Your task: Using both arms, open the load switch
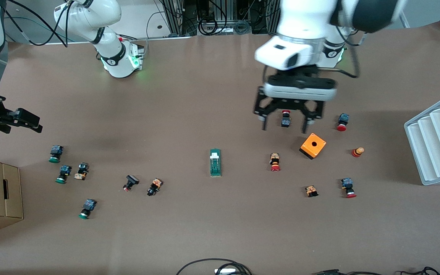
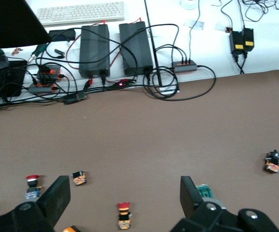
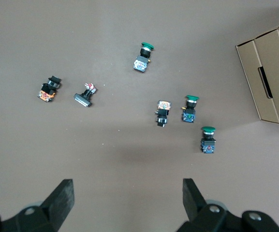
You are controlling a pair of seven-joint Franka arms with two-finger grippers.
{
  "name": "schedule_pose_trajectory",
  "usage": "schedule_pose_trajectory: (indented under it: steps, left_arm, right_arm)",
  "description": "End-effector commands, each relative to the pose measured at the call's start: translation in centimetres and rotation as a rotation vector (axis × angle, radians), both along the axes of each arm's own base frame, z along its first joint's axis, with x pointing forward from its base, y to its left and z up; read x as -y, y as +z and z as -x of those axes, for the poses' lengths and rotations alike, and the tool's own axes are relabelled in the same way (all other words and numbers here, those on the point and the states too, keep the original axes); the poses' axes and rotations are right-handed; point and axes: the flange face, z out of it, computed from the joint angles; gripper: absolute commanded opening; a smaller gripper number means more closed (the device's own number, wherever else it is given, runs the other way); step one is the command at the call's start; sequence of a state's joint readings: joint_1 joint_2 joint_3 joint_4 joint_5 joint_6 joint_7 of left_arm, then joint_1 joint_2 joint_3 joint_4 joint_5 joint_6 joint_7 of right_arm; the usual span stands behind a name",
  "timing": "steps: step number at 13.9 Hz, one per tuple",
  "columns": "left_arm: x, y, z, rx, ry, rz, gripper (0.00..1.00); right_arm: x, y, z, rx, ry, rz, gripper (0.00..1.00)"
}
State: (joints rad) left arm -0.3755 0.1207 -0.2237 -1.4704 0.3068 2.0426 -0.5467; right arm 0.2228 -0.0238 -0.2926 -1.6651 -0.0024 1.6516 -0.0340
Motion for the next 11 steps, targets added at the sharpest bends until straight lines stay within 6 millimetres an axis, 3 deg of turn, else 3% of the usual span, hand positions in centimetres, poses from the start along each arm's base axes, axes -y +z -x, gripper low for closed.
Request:
schedule_pose_trajectory:
  steps: [1,2,3,5,6,11]
  left_arm:
    - [-1.9,0.5,0.6,-0.037,-0.020,-0.019,1.00]
    - [-3.2,0.4,-0.2,-0.047,0.005,-0.018,1.00]
    - [-5.9,0.2,-1.6,-0.055,0.049,-0.015,1.00]
    - [-7.4,0.1,-2.1,-0.090,0.024,0.012,1.00]
    - [-9.2,0.0,-2.9,-0.106,0.031,0.018,1.00]
    - [-12.1,-2.7,-3.9,-0.181,0.077,-0.009,1.00]
  right_arm:
    - [0.1,0.6,-0.3,0.008,-0.009,0.030,1.00]
    - [0.1,0.6,-0.3,0.008,-0.009,0.030,1.00]
    - [0.1,0.6,-0.3,0.008,-0.009,0.030,1.00]
    - [0.1,0.6,-0.3,0.008,-0.009,0.030,1.00]
    - [0.1,0.6,-0.3,0.008,-0.009,0.030,1.00]
    - [0.1,0.6,-0.3,0.008,-0.009,0.030,1.00]
